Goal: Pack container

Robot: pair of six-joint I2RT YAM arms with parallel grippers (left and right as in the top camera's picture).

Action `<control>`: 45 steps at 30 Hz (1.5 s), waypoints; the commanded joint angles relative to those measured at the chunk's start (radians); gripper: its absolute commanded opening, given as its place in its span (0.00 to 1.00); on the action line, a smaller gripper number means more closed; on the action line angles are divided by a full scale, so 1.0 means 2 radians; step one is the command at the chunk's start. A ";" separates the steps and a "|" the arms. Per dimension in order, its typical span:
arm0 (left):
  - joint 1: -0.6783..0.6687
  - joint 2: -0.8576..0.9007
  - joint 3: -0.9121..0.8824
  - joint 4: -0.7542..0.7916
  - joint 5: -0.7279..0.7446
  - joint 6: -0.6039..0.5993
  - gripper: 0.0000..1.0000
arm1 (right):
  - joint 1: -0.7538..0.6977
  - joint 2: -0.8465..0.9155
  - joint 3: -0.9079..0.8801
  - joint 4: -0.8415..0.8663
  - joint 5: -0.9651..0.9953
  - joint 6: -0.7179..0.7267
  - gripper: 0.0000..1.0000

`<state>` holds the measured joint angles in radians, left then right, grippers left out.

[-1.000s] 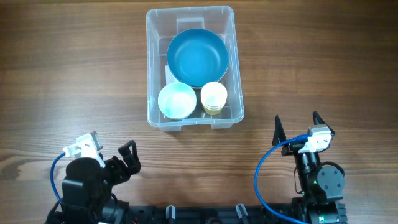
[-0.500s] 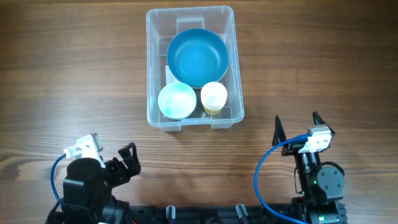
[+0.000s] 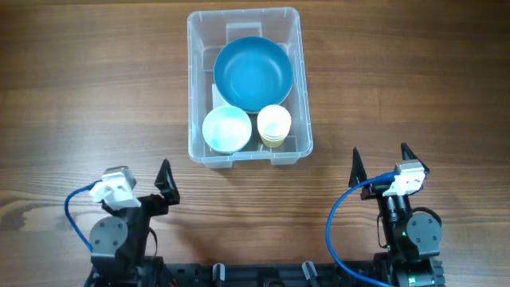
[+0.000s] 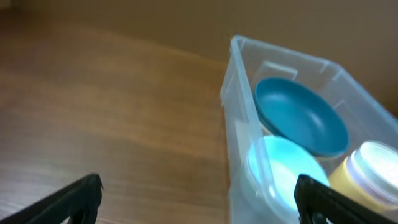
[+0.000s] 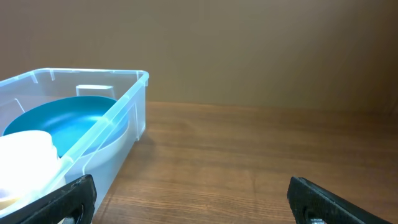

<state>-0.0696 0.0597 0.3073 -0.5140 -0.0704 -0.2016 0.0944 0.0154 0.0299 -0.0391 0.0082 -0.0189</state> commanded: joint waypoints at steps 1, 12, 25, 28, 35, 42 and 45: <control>0.010 -0.021 -0.045 0.065 0.045 0.114 1.00 | -0.002 -0.006 -0.002 0.003 0.005 0.011 1.00; 0.019 -0.028 -0.151 0.221 0.065 0.163 1.00 | -0.002 -0.006 -0.002 0.003 0.005 0.011 1.00; 0.021 -0.028 -0.151 0.220 0.054 0.109 1.00 | -0.002 -0.006 -0.002 0.003 0.005 0.011 1.00; 0.021 -0.028 -0.151 0.220 0.058 0.109 1.00 | -0.002 -0.006 -0.002 0.003 0.005 0.011 1.00; 0.021 -0.028 -0.151 0.220 0.057 0.110 1.00 | -0.002 -0.006 -0.002 0.003 0.005 0.011 1.00; 0.021 -0.028 -0.151 0.220 0.057 0.110 1.00 | -0.002 -0.006 -0.002 0.003 0.005 0.011 1.00; 0.021 -0.028 -0.151 0.220 0.057 0.110 1.00 | -0.002 -0.006 -0.002 0.003 0.005 0.011 1.00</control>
<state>-0.0360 0.0139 0.0174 -0.0780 0.0433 0.0311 0.0944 0.0154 0.0284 -0.0391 0.0082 -0.0189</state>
